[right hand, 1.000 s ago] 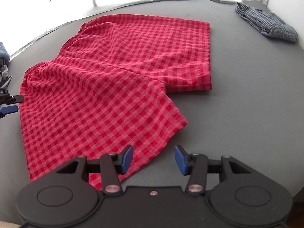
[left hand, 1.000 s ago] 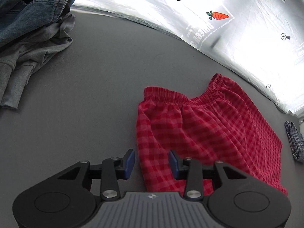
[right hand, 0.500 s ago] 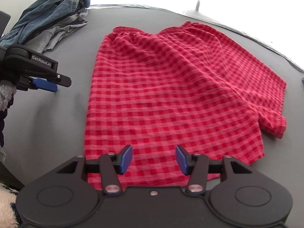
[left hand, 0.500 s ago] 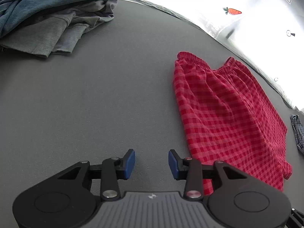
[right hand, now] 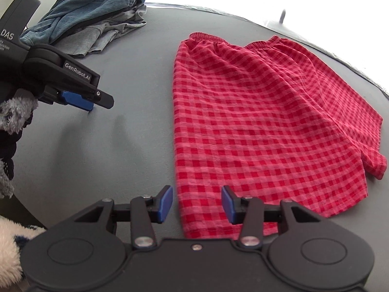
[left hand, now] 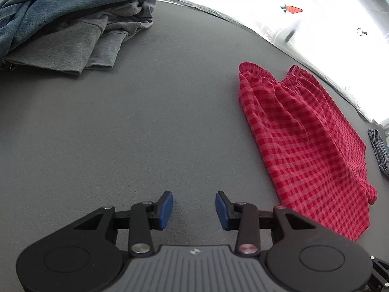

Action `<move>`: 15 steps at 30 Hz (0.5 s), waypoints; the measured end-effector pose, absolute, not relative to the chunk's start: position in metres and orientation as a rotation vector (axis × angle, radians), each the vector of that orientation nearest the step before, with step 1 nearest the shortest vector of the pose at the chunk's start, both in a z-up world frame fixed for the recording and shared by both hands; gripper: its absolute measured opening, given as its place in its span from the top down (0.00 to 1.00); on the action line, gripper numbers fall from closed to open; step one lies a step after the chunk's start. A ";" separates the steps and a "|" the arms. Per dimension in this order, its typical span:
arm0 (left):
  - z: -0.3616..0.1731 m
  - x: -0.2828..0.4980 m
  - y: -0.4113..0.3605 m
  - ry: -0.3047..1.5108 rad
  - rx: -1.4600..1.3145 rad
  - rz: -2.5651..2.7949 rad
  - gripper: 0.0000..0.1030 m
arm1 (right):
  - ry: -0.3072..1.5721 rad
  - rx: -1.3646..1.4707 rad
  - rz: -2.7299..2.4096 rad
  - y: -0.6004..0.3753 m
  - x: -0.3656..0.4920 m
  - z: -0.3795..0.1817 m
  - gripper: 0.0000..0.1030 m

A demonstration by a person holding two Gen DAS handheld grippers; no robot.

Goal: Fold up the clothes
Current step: 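Grasp the shorts hem with the right gripper while the left gripper grasps the waistband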

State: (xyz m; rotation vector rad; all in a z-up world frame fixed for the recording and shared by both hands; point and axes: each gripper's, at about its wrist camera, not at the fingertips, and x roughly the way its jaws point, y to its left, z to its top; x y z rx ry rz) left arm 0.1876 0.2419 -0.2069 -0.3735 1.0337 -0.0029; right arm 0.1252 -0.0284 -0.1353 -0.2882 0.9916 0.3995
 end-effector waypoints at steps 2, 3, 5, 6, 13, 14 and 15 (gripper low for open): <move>-0.208 0.188 0.242 1.032 -0.370 -0.012 0.60 | 0.993 -0.322 0.414 -0.022 0.120 -0.138 0.61; -0.208 0.188 0.242 1.031 -0.368 -0.016 0.60 | 0.997 -0.351 0.411 -0.019 0.118 -0.141 0.65; -0.208 0.187 0.242 1.030 -0.366 -0.020 0.60 | 0.988 -0.396 0.393 -0.016 0.114 -0.144 0.66; -0.208 0.187 0.242 1.030 -0.365 -0.021 0.60 | 0.983 -0.421 0.385 -0.015 0.112 -0.144 0.71; -0.206 0.189 0.240 1.023 -0.384 -0.028 0.56 | 0.930 -0.587 0.413 -0.009 0.100 -0.147 1.00; -0.204 0.191 0.238 1.013 -0.396 -0.048 0.56 | 0.909 -0.589 0.418 -0.011 0.099 -0.145 1.00; -0.202 0.194 0.235 1.008 -0.405 -0.069 0.56 | 0.892 -0.584 0.416 -0.013 0.099 -0.142 1.00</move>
